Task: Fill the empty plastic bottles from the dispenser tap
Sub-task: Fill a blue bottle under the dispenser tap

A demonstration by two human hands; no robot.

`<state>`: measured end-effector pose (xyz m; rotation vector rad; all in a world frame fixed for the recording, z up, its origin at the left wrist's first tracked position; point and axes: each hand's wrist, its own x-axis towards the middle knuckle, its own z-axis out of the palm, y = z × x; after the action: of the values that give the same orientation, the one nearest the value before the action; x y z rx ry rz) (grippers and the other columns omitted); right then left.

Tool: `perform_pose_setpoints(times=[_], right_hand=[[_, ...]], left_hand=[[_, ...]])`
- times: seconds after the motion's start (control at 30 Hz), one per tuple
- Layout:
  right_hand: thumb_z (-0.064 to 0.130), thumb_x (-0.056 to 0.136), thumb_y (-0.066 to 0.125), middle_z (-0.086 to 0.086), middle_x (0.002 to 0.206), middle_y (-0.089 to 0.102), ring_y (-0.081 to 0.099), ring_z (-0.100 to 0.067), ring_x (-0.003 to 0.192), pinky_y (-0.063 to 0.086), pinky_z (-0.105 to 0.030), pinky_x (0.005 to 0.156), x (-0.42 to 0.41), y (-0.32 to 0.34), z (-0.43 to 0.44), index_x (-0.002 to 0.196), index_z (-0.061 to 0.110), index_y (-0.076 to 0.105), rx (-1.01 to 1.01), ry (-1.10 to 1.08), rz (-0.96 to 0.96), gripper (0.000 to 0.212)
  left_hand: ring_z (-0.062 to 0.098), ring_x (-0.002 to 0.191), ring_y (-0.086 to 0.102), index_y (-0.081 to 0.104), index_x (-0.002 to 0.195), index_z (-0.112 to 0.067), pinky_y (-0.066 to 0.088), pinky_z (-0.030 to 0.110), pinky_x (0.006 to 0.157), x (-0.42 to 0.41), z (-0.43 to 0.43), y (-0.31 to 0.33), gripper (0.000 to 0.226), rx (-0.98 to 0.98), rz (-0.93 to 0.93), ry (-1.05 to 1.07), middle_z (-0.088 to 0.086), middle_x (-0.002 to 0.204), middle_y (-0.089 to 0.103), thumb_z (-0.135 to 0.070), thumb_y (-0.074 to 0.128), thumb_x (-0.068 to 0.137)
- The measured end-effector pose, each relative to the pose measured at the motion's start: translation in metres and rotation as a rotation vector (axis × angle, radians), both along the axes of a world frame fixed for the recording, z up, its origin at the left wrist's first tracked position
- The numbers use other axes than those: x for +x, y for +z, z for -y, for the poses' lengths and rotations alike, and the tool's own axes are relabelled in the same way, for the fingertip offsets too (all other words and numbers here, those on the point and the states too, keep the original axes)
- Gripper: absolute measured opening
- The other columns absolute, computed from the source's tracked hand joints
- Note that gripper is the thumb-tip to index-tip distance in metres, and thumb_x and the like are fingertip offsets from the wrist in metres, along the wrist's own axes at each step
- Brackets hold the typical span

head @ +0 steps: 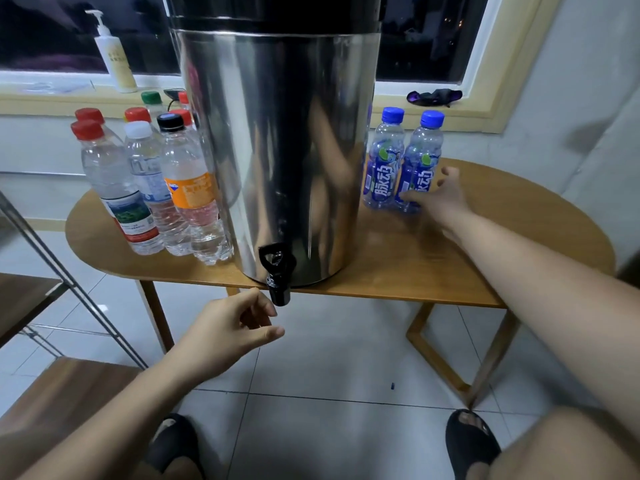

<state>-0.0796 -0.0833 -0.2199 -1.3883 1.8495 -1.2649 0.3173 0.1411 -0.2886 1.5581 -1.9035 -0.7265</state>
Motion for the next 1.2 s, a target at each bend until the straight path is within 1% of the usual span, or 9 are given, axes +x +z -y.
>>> perform_pose_setpoints(times=[0.13,0.23,0.4,0.5,0.67,0.8,0.93,1.07,1.2], right_hand=[[0.032,0.067,0.103,0.009,0.128,0.066,0.067,-0.017,0.118,0.058,-0.043,0.099,0.001,0.008,0.016,0.157,0.020,0.034,-0.035,0.094,0.081,0.115],[0.028,0.070,0.101,0.008,0.125,0.068,0.069,-0.010,0.109,0.060,-0.042,0.097,0.002,0.012,0.022,0.153,0.018,0.039,-0.062,0.104,0.128,0.103],[0.034,0.080,0.095,0.009,0.119,0.068,0.067,-0.012,0.105,0.059,-0.039,0.094,0.004,0.014,0.012,0.139,0.021,0.051,-0.085,0.039,0.030,0.075],[0.036,0.080,0.096,0.016,0.110,0.065,0.066,-0.009,0.101,0.057,-0.035,0.090,0.009,0.011,-0.007,0.129,0.026,0.051,-0.129,0.048,0.010,0.068],[0.042,0.081,0.094,0.012,0.125,0.069,0.067,-0.004,0.110,0.056,-0.028,0.089,0.024,0.005,-0.062,0.141,0.025,0.053,-0.163,0.188,0.028,0.075],[0.034,0.081,0.095,0.014,0.125,0.072,0.069,0.002,0.108,0.058,-0.022,0.088,0.046,0.005,-0.113,0.137,0.029,0.058,-0.157,0.304,0.093,0.067],[0.025,0.079,0.097,0.018,0.122,0.074,0.069,0.007,0.108,0.055,-0.010,0.085,0.066,0.002,-0.155,0.130,0.035,0.062,-0.175,0.394,0.128,0.062],[0.018,0.080,0.096,0.014,0.125,0.076,0.072,0.000,0.113,0.056,-0.016,0.092,0.080,-0.005,-0.187,0.133,0.024,0.063,-0.181,0.481,0.146,0.063],[0.020,0.080,0.098,0.018,0.126,0.075,0.071,-0.005,0.119,0.054,-0.029,0.103,0.091,-0.013,-0.210,0.130,0.031,0.062,-0.174,0.535,0.086,0.063]], left_hand=[[0.010,0.085,0.072,0.070,0.094,-0.033,0.052,0.016,0.068,-0.006,-0.001,-0.005,0.025,0.008,0.034,-0.036,-0.017,0.086,0.076,-0.038,0.092,0.085],[0.007,0.087,0.071,0.069,0.096,-0.035,0.052,0.016,0.070,-0.007,-0.003,-0.008,0.026,0.027,0.038,-0.050,-0.021,0.087,0.075,-0.042,0.092,0.085],[0.005,0.089,0.070,0.069,0.098,-0.037,0.056,0.020,0.074,-0.007,-0.004,-0.006,0.026,0.036,0.064,-0.067,-0.025,0.090,0.074,-0.046,0.090,0.085],[0.007,0.091,0.070,0.069,0.098,-0.038,0.056,0.021,0.073,-0.007,-0.005,-0.004,0.026,0.027,0.057,-0.071,-0.023,0.091,0.074,-0.045,0.090,0.086],[0.006,0.091,0.070,0.068,0.099,-0.039,0.054,0.018,0.072,-0.008,-0.008,-0.001,0.026,0.017,0.055,-0.086,-0.024,0.093,0.074,-0.047,0.089,0.086],[0.005,0.091,0.070,0.069,0.100,-0.039,0.054,0.017,0.072,-0.008,-0.010,0.002,0.026,0.016,0.050,-0.093,-0.026,0.093,0.073,-0.049,0.089,0.086],[0.006,0.090,0.071,0.069,0.100,-0.039,0.056,0.020,0.074,-0.008,-0.013,0.005,0.027,0.012,0.037,-0.088,-0.025,0.093,0.074,-0.049,0.089,0.085],[0.004,0.089,0.071,0.069,0.099,-0.039,0.054,0.016,0.073,-0.007,-0.016,0.007,0.028,0.004,0.045,-0.086,-0.025,0.093,0.074,-0.050,0.089,0.084],[0.006,0.087,0.072,0.069,0.097,-0.037,0.052,0.016,0.071,-0.008,-0.018,0.010,0.028,0.001,0.021,-0.080,-0.021,0.091,0.075,-0.047,0.091,0.083]])
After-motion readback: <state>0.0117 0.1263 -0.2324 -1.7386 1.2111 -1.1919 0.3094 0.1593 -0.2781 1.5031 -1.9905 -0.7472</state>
